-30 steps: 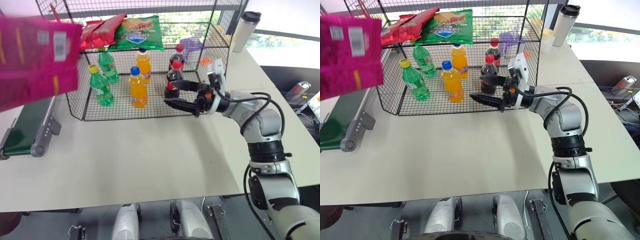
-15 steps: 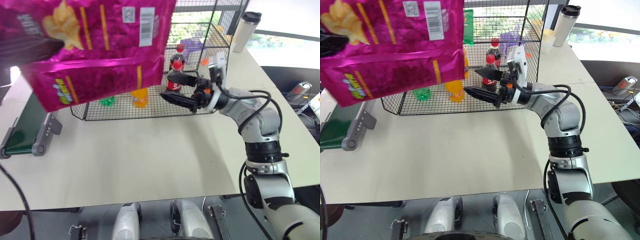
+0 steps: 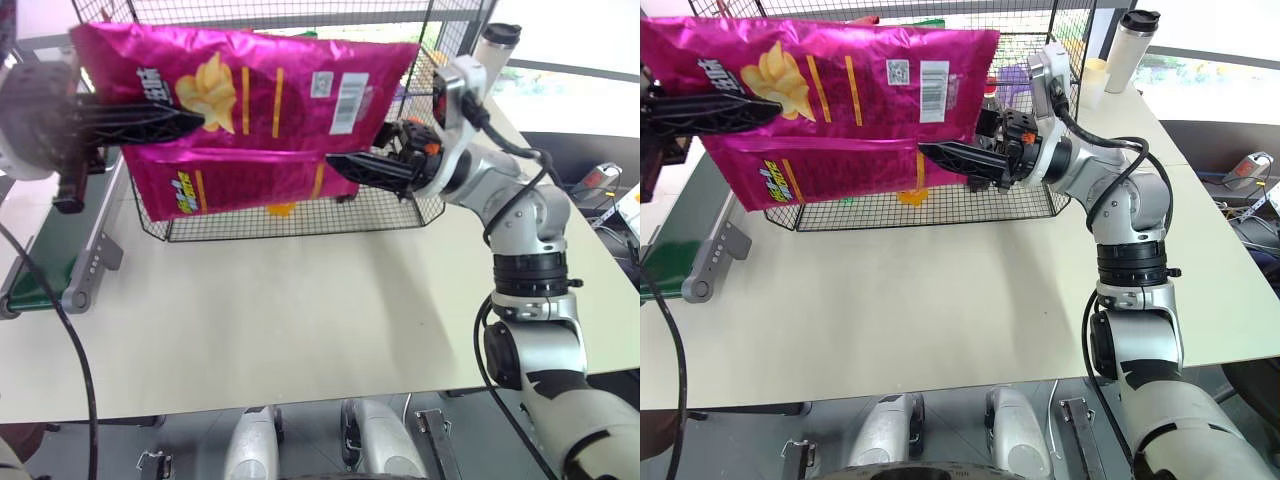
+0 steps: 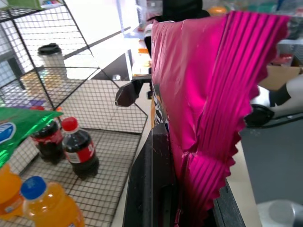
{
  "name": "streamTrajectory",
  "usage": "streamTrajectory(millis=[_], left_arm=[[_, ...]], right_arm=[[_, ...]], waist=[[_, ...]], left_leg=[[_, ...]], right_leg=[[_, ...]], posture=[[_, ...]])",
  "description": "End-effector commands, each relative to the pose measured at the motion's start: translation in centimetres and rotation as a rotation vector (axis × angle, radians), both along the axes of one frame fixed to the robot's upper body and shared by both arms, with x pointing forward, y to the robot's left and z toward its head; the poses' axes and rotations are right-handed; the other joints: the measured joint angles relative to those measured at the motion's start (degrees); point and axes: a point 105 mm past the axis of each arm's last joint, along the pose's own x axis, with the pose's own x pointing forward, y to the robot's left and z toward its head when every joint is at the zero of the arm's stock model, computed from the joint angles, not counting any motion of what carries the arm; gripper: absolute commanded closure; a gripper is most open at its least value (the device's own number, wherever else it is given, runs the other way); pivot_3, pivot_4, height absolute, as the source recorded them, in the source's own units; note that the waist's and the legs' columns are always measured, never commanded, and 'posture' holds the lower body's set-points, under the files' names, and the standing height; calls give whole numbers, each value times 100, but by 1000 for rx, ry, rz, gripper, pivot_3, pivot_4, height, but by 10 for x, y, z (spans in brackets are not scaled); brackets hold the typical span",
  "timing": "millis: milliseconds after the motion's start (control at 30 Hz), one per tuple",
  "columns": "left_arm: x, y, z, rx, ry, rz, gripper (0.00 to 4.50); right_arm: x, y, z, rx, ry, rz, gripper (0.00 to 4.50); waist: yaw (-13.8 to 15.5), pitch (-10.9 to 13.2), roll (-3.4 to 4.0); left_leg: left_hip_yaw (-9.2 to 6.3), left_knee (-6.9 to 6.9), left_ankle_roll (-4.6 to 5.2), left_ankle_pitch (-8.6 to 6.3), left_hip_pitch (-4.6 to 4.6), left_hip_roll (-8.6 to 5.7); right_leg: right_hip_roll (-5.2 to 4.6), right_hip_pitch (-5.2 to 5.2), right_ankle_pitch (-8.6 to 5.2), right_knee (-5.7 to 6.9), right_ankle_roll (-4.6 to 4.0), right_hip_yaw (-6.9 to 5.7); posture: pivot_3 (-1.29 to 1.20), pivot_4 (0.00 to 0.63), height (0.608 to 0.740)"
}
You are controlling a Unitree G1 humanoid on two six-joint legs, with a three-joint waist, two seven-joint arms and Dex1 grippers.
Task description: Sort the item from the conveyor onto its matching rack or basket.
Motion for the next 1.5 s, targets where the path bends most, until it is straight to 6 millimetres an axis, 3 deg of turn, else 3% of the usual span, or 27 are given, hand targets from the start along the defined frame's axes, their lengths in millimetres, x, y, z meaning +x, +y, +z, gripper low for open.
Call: streamTrajectory(millis=[33,200,333,433,533,633,700,767,833,900,1000,1100,1200,1333,1500], left_arm=[[0,-1,2,33,-31,-18,4500],[8,1,3,29,-35,-11,4500],[18,11,1,4,-34,43,4500],[21,22,-6,-25,19,80,3745],[28,32,-11,-47,17,153,2523],[34,42,-14,-80,-4,227,2523],[33,53,-7,-169,-23,290,2523],[35,68,-4,-245,-46,391,2523],[36,73,-15,-249,-58,479,2523],[37,66,-32,-208,-64,553,2523],[37,51,-45,-227,-74,624,2523],[34,28,-61,-146,-132,654,2523],[36,16,-71,-160,-129,649,2523],[37,3,-82,-169,-113,631,2523],[37,-8,-88,-205,-101,623,2523]], right_arm=[[-11,8,4,-28,-47,76,1918],[-15,8,0,-71,-66,90,4432],[-12,5,1,-67,-65,51,4432],[-12,-1,3,-57,-58,17,4500],[-11,-6,4,-45,-55,-29,4500],[-10,-11,7,-31,-65,-86,4500],[-5,-24,10,-37,-104,-204,4500],[7,-50,21,-25,-177,-423,4500],[10,-76,37,-21,-273,-621,4500],[4,-94,54,-2,-351,-771,4500],[6,-103,67,-24,-463,-970,4500],[18,-100,64,-201,-690,-1148,4500],[29,-85,60,-303,-855,-1170,4500],[47,-89,60,-403,-1017,-1252,4500],[84,-95,51,-677,-1316,-1421,4500]], waist=[[0,0,0],[10,0,0],[7,0,0],[0,0,0],[3,0,0],[5,0,0],[6,0,0],[10,0,-2],[24,0,-1],[40,1,0],[30,-3,-7],[-10,-4,-8],[-12,-6,-6],[-2,-5,-6],[6,-5,-8]], left_leg=[[0,0,0,0,0,0],[0,1,0,0,-1,0],[-1,1,0,0,-2,0],[-1,1,0,0,-2,0],[-2,0,0,0,-1,0],[-1,0,0,0,-2,1],[-1,0,0,0,-2,1],[-2,0,0,0,-3,1],[1,0,0,0,-4,-3],[5,-1,0,0,-5,-9],[4,0,-1,1,-4,-12],[2,2,-4,2,0,-10],[15,-1,-3,2,14,-12],[14,1,-3,2,12,-11],[17,2,-3,2,4,-14]], right_leg=[[0,0,0,0,0,0],[0,0,0,0,0,0],[0,-1,0,0,0,0],[0,-1,0,0,0,0],[0,-1,-1,1,1,-1],[0,-2,0,0,1,0],[0,-2,0,0,1,-1],[0,-1,-1,-1,1,-1],[-8,-2,-2,-2,4,-1],[-18,-1,-3,-5,7,0],[-21,2,-1,-6,14,1],[-16,6,1,-5,13,4],[-13,10,1,-5,12,20],[-9,8,2,-4,11,23],[-12,9,3,-19,13,27]], posture=[[0,150,740],[0,150,740],[0,150,740],[0,150,740],[0,150,740],[0,150,740],[0,150,740],[0,150,740],[0,150,740],[0,150,740],[0,150,740],[0,150,740],[0,150,740],[0,150,740],[0,150,740]])
